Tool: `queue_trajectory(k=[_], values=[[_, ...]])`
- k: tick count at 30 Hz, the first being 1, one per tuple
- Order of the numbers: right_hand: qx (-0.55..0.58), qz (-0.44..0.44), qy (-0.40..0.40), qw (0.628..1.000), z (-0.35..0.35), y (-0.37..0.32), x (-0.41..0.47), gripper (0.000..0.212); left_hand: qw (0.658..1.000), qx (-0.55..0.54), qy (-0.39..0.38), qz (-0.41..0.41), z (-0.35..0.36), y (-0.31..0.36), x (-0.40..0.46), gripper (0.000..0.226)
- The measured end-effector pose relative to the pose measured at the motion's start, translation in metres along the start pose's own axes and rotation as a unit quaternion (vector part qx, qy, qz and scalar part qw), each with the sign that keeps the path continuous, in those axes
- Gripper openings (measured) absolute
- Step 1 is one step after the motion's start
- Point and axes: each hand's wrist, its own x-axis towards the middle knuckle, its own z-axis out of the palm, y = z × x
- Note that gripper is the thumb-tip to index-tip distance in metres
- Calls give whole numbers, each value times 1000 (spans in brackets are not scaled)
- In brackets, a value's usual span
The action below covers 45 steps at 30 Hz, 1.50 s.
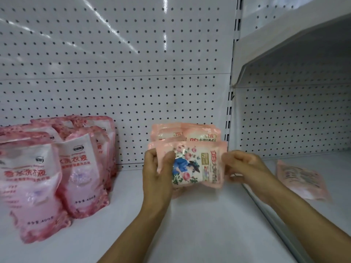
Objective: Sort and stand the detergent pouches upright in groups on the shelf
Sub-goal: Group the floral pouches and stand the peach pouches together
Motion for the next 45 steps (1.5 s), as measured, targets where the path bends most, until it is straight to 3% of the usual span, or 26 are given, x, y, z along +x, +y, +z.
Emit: queue_trajectory(k=[2, 3, 6, 8, 12, 16, 18, 20, 21, 22, 24, 26, 30, 36, 42, 45], values=[[111, 37, -47, 992, 7, 11, -1, 68, 999, -27, 20, -13, 1, 0, -1, 16], [123, 36, -59, 990, 13, 13, -3, 62, 999, -41, 16, -23, 2, 1, -1, 19], [138, 0, 13, 990, 25, -1, -2, 33, 998, -54, -17, -21, 0, 4, 0, 15], [153, -43, 62, 985, 22, -17, 3, 27, 997, -66, -28, 2, -2, 5, 4, 15], [130, -104, 82, 983, 18, -44, 11, 15, 997, -68, -35, 30, -3, 6, 6, 23], [124, -122, 61, 983, 1, -66, 21, 23, 990, 66, 51, 111, -22, -3, 16, 51], [82, -114, 50, 989, -11, -69, 27, 22, 984, 136, 78, 86, -35, -10, 26, 77], [-7, -87, 32, 996, -16, -59, 32, 18, 972, 233, 20, 5, -46, -19, 38, 108], [-48, -69, 18, 996, -16, -50, 34, 18, 962, 267, -36, -40, -50, -25, 43, 113], [-73, -50, 5, 996, -13, -39, 35, 21, 950, 284, -96, -86, -53, -31, 46, 103], [-53, -21, 2, 998, -10, -18, 35, 31, 932, 274, -181, -156, -56, -38, 45, 56], [-43, -5, 10, 999, -8, 0, 31, 35, 931, 264, -194, -159, -56, -43, 44, 36], [-125, 42, 3, 991, 4, 34, 26, 37, 959, 213, -134, -131, -58, -52, 45, 37], [-108, 39, 59, 992, 18, 51, 40, 33, 983, 129, -73, -111, -40, -67, 44, 39], [-143, 61, 49, 987, 15, 48, 35, 52, 980, 168, -53, -95, -32, -70, 40, 39], [-272, 28, 72, 959, 1, 45, 19, 60, 976, 197, -52, -75, -33, -69, 39, 44]])
